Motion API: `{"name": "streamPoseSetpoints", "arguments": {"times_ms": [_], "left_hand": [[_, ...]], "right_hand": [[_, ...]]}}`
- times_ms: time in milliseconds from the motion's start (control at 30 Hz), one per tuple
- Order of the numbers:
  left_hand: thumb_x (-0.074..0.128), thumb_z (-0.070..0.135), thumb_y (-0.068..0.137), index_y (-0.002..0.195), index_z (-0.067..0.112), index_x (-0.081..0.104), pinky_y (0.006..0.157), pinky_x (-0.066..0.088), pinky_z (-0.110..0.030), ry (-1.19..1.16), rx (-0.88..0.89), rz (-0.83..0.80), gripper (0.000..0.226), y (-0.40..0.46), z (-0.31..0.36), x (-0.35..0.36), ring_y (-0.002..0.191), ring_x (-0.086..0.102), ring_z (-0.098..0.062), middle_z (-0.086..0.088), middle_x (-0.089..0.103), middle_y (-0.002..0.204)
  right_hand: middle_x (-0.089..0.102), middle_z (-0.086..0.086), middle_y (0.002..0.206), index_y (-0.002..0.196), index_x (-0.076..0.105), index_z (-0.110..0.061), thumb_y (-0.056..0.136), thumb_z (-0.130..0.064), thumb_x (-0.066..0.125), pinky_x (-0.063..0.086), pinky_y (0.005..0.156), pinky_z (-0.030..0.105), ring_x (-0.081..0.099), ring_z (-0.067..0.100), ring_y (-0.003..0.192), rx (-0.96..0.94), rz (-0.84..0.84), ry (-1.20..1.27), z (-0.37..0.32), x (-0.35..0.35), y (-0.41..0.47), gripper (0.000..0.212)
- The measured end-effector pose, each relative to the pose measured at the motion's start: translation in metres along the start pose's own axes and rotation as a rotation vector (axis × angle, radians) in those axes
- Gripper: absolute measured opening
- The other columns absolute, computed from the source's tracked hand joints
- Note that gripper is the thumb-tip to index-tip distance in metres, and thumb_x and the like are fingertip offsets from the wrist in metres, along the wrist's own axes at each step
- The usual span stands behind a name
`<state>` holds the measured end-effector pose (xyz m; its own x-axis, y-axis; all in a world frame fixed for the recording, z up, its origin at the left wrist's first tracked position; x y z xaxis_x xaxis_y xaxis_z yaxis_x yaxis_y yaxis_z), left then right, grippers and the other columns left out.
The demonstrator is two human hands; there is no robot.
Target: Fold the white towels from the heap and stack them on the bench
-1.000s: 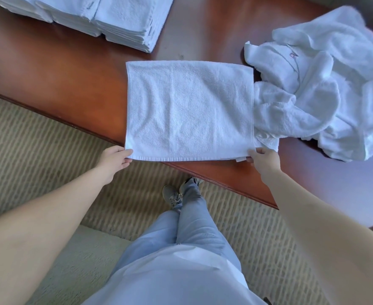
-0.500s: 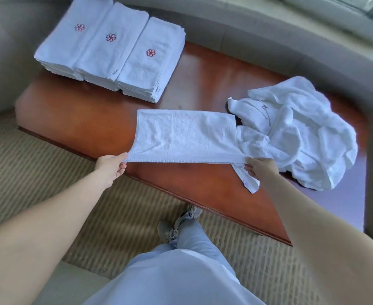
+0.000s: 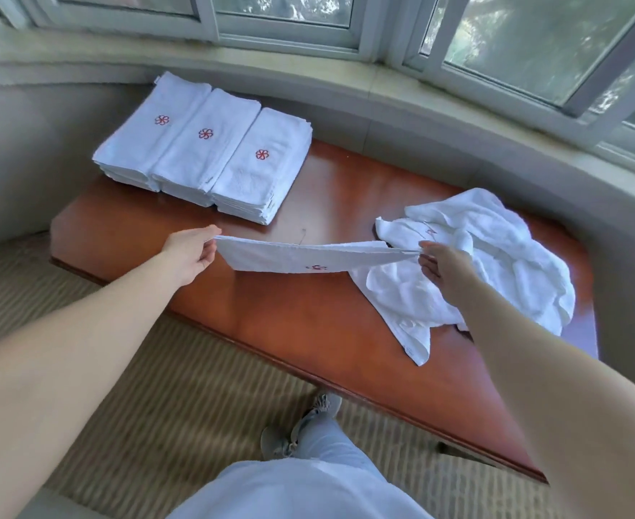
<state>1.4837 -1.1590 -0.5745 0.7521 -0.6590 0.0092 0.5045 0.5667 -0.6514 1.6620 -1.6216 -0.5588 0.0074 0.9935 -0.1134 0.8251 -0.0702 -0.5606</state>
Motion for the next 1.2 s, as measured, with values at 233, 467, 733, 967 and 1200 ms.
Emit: {"name": "streamPoseSetpoints", "arguments": {"times_ms": [233,467,733,967,1200], "left_hand": [[0.084,0.010,0.082,0.102,0.020,0.075,0.072,0.049,-0.022,0.614,0.443,-0.127,0.025,-0.036,0.093,0.012,0.081,0.061,-0.013,0.001,0.069,0.090],[0.074,0.034,0.090,0.084,0.020,0.070,0.074,0.045,-0.034,1.005,0.781,0.076,0.016,-0.055,0.160,0.010,0.083,0.058,-0.021,0.002,0.066,0.086],[0.078,0.033,0.090,0.091,0.019,0.077,0.052,0.047,-0.023,1.252,0.212,-0.338,0.014,-0.045,0.131,-0.023,0.054,0.055,-0.012,0.000,0.061,0.065],[0.067,0.027,0.098,0.097,0.020,0.068,0.061,0.056,-0.027,0.797,0.399,-0.081,0.008,-0.019,0.131,-0.005,0.064,0.073,-0.017,-0.007,0.078,0.081],[0.062,0.028,0.099,0.096,0.019,0.070,0.068,0.053,-0.027,0.756,0.516,-0.078,0.012,-0.015,0.137,-0.005,0.082,0.074,-0.013,0.012,0.077,0.078]], "right_hand": [[0.068,-0.001,0.086,0.108,0.074,-0.026,0.084,-0.008,0.067,0.052,0.071,0.031,0.062,0.020,0.078,-0.497,0.088,-0.691,-0.096,0.011,-0.034,0.031],[0.058,0.014,0.067,0.082,0.072,-0.002,0.091,-0.023,0.067,0.038,0.059,0.031,0.052,0.031,0.066,-0.655,0.084,-0.938,-0.149,0.014,-0.047,0.023],[0.055,0.006,0.061,0.071,0.063,-0.007,0.079,-0.014,0.076,0.040,0.052,0.024,0.047,0.020,0.052,-0.275,-0.218,-0.936,-0.131,0.011,-0.040,0.016],[0.066,0.003,0.064,0.078,0.073,-0.004,0.089,-0.019,0.061,0.045,0.057,0.028,0.055,0.022,0.061,-0.461,-0.036,-0.809,-0.129,0.032,-0.022,0.022],[0.072,0.000,0.073,0.090,0.078,-0.019,0.090,-0.026,0.063,0.056,0.071,0.034,0.065,0.017,0.067,-0.557,0.028,-0.700,-0.131,0.037,-0.018,0.017]]}}
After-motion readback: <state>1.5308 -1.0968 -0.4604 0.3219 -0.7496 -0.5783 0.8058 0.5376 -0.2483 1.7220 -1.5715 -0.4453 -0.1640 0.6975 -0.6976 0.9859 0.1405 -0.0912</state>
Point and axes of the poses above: each hand's wrist, its own y-axis towards the middle knuckle, its own x-axis out of the palm, z = x × y, the point moved 6 cm from there along y, towards the middle knuckle
